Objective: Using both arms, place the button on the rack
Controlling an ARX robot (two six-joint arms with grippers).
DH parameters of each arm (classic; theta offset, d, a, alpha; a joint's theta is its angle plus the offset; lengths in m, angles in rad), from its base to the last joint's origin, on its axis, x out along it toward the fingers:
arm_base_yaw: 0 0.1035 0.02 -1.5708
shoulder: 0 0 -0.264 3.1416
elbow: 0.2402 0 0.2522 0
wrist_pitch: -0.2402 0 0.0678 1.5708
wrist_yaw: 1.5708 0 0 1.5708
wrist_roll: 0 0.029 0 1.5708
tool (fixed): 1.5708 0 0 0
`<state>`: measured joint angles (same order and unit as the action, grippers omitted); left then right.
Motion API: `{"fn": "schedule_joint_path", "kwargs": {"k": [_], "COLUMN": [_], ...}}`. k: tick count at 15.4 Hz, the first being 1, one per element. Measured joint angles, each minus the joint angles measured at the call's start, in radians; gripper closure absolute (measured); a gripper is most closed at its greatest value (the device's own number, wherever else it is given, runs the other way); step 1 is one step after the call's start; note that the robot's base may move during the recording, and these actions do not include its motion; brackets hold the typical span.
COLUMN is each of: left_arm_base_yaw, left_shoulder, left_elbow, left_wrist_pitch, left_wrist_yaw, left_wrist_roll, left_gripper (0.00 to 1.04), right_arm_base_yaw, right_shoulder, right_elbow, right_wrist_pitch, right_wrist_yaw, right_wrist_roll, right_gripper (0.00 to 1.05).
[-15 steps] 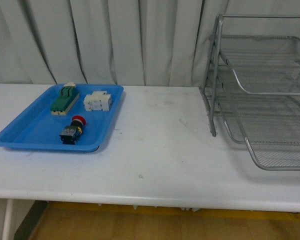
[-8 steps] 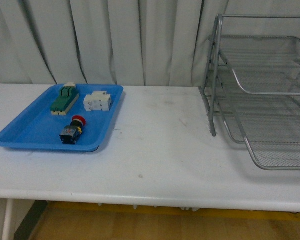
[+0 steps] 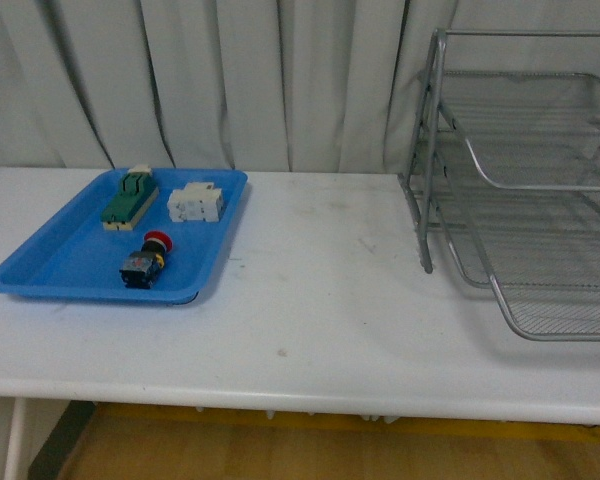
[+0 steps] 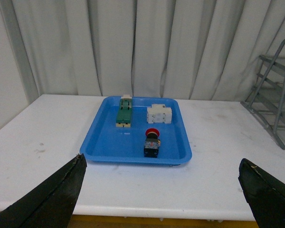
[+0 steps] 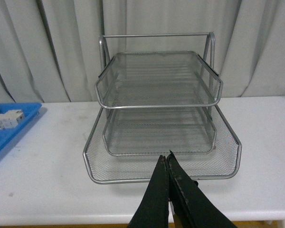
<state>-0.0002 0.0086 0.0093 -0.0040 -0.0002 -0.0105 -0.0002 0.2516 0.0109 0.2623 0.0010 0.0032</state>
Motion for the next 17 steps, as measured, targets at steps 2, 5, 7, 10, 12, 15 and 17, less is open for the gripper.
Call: {"fn": "schedule_joint_path", "kwargs": {"k": [2,5,7,10,12,15,17], "left_arm_base_yaw": [0.000,0.000,0.000,0.000,0.000,0.000,0.000], "left_shoulder": [0.000,0.000,0.000,0.000,0.000,0.000,0.000], "left_elbow": [0.000,0.000,0.000,0.000,0.000,0.000,0.000], "left_wrist_pitch": [0.000,0.000,0.000,0.000,0.000,0.000,0.000], "left_wrist_yaw": [0.000,0.000,0.000,0.000,0.000,0.000,0.000], "left_wrist_roll": [0.000,0.000,0.000,0.000,0.000,0.000,0.000], "left_gripper": [0.07,0.07,0.07,0.07,0.07,0.07,0.07], "right_arm_base_yaw": [0.000,0.000,0.000,0.000,0.000,0.000,0.000], "right_shoulder": [-0.040,-0.106,-0.248,-0.248,-0.248,-0.248,-0.248], "right_elbow": [0.000,0.000,0.003,0.000,0.000,0.000,0.000], "right_wrist_pitch": [-0.047,-0.129,-0.247,-0.267,-0.266,-0.266,-0.266], "right_wrist_yaw": [-0.001,-0.001,-0.001,-0.001,-0.001,-0.001,-0.001], "right_wrist_roll": [0.000,0.000,-0.001,0.000,-0.001,-0.001,-0.001], "right_gripper": [1.03,1.03,1.03,1.03,0.86,0.48,0.22]}}
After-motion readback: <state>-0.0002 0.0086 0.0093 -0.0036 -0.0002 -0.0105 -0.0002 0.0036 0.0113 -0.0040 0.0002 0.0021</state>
